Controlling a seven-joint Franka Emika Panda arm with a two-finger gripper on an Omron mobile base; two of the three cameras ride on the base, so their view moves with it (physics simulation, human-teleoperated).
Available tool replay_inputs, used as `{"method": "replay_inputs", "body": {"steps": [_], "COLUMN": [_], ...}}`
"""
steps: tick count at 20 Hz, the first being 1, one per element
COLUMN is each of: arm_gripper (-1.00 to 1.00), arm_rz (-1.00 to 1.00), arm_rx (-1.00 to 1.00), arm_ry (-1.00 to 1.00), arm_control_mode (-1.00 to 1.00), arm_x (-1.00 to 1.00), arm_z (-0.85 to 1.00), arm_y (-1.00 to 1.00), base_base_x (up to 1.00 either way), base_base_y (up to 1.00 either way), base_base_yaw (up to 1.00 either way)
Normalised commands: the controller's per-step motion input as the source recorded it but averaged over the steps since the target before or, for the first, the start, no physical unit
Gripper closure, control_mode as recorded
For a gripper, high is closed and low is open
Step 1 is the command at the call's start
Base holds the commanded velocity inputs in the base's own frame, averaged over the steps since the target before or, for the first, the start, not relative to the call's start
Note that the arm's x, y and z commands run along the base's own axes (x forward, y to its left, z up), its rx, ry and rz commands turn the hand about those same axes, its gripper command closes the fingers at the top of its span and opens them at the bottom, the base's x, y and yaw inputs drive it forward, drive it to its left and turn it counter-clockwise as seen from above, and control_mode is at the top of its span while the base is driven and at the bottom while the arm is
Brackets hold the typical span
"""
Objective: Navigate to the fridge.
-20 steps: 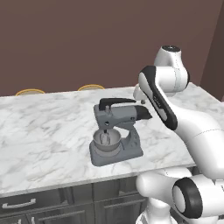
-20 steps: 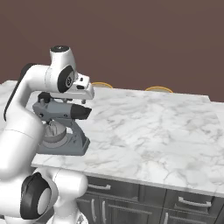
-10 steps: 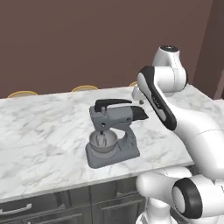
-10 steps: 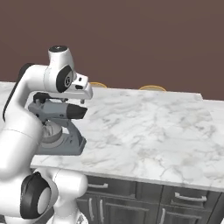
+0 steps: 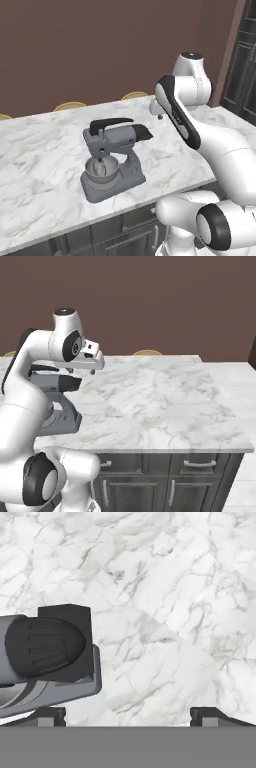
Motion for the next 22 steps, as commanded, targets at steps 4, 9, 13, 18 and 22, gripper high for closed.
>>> {"method": "replay_inputs", "body": {"steps": [4,9,13,18,22], "arm_gripper": [-1.00,-1.00,-1.00,-1.00,-1.00], "arm_rz": [0.00,0.00,0.00,0.00,0.00], "arm_rx": [0.00,0.00,0.00,0.00,0.00], "arm_ry": [0.00,0.00,0.00,0.00,0.00], "arm_control_mode": [1.00,1.00,1.00,1.00,1.00], "arm_x": [0.00,0.00,0.00,0.00,0.00], "arm_z": [0.00,0.00,0.00,0.00,0.00], "arm_y": [0.00,0.00,0.00,0.00,0.00], "base_base_x": [0.00,0.00,0.00,0.00,0.00], "base_base_y": [-0.29,-0.35,-0.45,-0.47,-0.49], "base_base_yaw": [-0.37,-0.39,-0.44,-0.48,-0.48]}}
